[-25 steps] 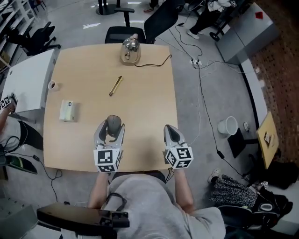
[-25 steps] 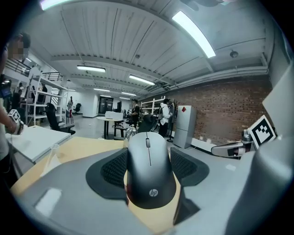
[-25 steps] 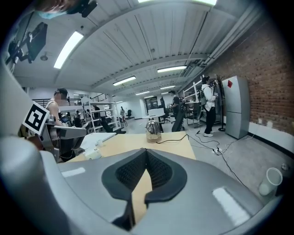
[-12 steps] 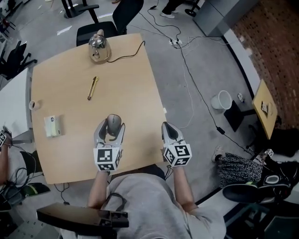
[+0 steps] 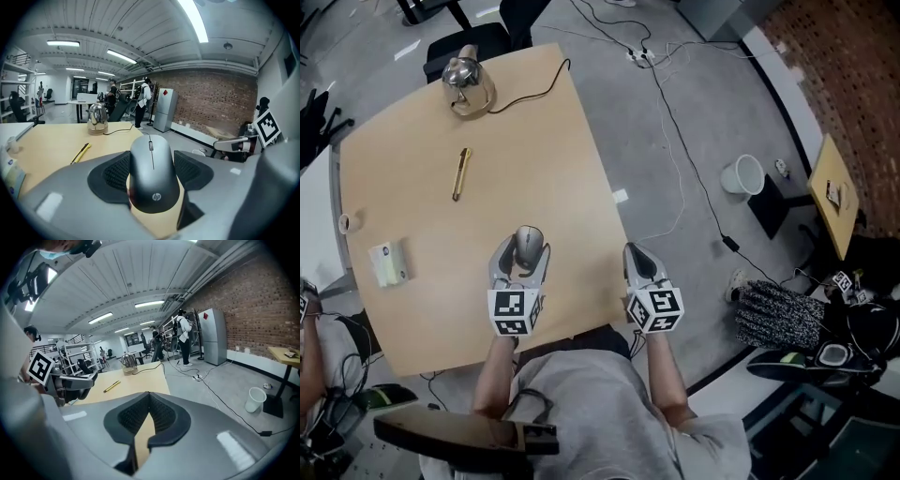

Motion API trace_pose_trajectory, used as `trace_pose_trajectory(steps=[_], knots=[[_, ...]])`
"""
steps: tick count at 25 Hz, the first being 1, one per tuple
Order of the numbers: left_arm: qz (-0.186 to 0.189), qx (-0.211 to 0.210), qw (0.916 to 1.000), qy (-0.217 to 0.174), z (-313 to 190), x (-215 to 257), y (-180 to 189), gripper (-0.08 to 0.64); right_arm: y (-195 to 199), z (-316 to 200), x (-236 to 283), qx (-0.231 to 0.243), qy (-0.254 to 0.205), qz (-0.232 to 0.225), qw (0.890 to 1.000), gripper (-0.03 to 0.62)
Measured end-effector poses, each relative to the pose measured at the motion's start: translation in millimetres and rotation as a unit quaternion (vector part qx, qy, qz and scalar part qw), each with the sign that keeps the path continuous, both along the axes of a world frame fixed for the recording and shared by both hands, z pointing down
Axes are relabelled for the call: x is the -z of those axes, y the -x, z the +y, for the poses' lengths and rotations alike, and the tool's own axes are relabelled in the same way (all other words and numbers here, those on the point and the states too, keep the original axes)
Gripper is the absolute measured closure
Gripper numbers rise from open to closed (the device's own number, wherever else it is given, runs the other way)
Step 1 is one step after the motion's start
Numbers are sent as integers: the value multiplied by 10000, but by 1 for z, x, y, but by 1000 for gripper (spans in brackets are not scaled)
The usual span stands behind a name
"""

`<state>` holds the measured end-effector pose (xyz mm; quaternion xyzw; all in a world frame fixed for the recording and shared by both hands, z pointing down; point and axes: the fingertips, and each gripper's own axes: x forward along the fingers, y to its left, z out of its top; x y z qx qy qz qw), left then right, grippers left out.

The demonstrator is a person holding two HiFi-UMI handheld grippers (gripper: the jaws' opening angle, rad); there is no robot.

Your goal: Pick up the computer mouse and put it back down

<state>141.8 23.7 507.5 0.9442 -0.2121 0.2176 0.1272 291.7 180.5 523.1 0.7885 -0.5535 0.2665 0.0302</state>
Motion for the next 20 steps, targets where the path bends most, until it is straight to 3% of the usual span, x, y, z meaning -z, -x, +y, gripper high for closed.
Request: trace_pose_trajectory(steps=[20], knots=[[-1051, -717, 9911, 382, 30, -120, -44, 245, -15, 17, -90, -258, 438, -633, 9967, 586]])
